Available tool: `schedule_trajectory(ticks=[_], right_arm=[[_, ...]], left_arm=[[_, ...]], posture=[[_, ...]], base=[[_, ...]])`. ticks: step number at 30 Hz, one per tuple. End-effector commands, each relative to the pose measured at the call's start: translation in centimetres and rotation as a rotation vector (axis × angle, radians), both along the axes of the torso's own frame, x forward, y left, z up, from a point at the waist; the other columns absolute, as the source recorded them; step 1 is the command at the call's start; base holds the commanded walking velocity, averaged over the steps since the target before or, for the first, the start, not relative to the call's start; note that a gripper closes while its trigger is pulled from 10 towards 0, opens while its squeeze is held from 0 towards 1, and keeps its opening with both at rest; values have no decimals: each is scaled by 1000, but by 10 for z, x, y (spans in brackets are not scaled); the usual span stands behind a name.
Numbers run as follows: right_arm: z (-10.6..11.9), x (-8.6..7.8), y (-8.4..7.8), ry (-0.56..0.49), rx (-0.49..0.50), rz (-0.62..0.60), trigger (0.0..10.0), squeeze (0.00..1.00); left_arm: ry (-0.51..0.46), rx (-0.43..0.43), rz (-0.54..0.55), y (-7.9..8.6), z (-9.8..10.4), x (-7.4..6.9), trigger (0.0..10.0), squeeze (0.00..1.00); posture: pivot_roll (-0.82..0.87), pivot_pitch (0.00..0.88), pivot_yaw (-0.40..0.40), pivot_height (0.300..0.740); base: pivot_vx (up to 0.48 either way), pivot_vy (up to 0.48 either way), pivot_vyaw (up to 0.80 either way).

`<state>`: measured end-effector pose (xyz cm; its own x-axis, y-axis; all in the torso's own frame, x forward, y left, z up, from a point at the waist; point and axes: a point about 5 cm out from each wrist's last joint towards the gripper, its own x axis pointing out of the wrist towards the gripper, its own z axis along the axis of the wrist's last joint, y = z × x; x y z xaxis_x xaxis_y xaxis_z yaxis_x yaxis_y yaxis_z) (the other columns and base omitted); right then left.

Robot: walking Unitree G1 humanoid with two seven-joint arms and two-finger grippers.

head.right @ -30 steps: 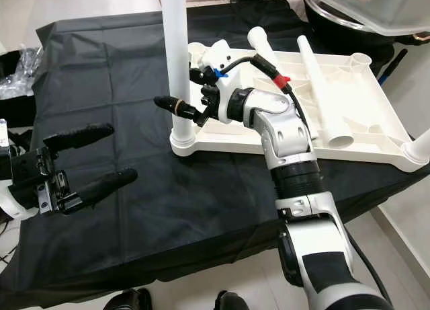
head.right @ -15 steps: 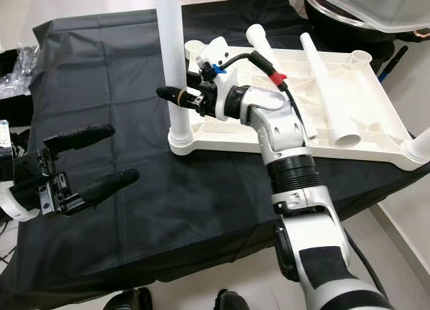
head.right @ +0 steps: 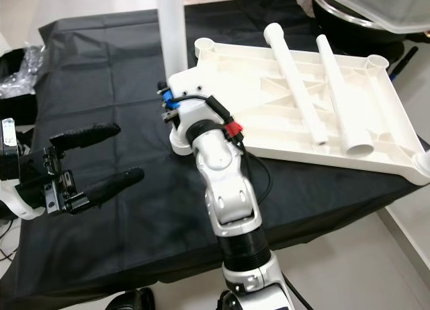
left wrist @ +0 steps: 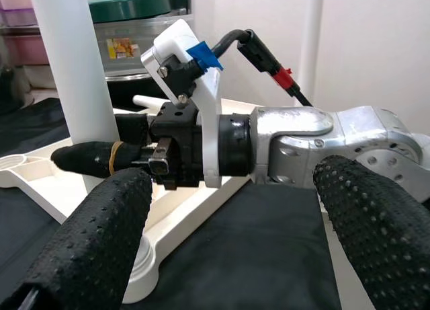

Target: Building children table

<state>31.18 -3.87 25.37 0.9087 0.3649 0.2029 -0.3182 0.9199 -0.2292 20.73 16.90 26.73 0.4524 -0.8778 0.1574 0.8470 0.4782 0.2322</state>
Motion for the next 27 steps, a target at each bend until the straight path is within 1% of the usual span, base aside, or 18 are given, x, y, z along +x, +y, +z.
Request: schedule_trajectory(ticks=[1,2,3,4,5,6,8,9,10,11,12,13,14,15,18,24,26,27], right_arm=[[-38,2,3,155,-68,-20,0,0],[-38,2,3,155,-68,-20,0,0],[-39,3,4,163,-66,-3,2431,0],[-39,3,4,163,-66,-3,2431,0],[-38,5,-2,164,-79,23,10000,0],[-37,7,-7,175,-58,58,10000,0],[-37,7,-7,175,-58,58,10000,0],[-36,7,-9,196,-37,123,10000,0],[-36,7,-9,196,-37,123,10000,0],[-33,6,-15,211,-16,183,10000,1000],[-33,6,-15,211,-16,183,10000,1000],[-31,4,-18,226,1,270,10000,1000],[-27,5,-27,224,1,307,10000,1000],[-27,5,-27,224,1,307,10000,1000],[-17,14,-49,217,-47,389,10000,1000],[-8,18,-47,213,-41,523,10000,1000],[0,31,-45,193,-40,566,10000,1000],[0,31,-45,193,-40,566,10000,1000]], left_arm=[[10,0,-11,-1,-3,1,10000,0],[10,0,-11,-1,-3,1,10000,0],[8,1,-12,-1,-2,2,10000,0],[8,1,-12,-1,-2,2,10000,0],[3,3,-11,0,-1,3,10000,0],[0,4,-10,0,-1,3,10000,0],[0,4,-10,0,-1,3,10000,0],[-2,4,-10,0,-1,4,10000,0],[-2,4,-10,0,-1,4,10000,0],[-3,4,-9,0,0,4,10000,0],[-3,4,-9,0,0,4,10000,0],[-4,5,-7,0,0,4,10000,0],[-5,6,-6,1,0,4,10000,0],[-5,6,-6,1,0,4,10000,0],[-2,9,-1,4,0,2,10000,0],[4,11,9,6,-1,0,10000,0],[12,17,15,9,-3,-1,10000,0],[12,17,15,9,-3,-1,10000,0]], posture=[[8,213,-18,740],[8,213,-18,740],[8,213,-18,740],[8,213,-18,740],[6,199,-20,740],[6,198,-19,740],[6,198,-19,740],[3,198,-16,740],[3,198,-16,740],[4,201,-14,740],[4,201,-14,740],[4,206,-9,740],[6,207,-11,740],[6,207,-11,740],[11,219,-14,740],[22,229,-15,740],[41,235,-16,740],[41,235,-16,740]], base=[[0,0,0],[0,0,0],[0,0,0],[0,0,0],[0,0,0],[0,0,0],[0,0,0],[0,0,0],[0,0,0],[0,0,0],[0,0,0],[0,0,0],[0,0,0],[0,0,0],[0,0,0],[0,0,0],[0,0,0],[0,0,0]])
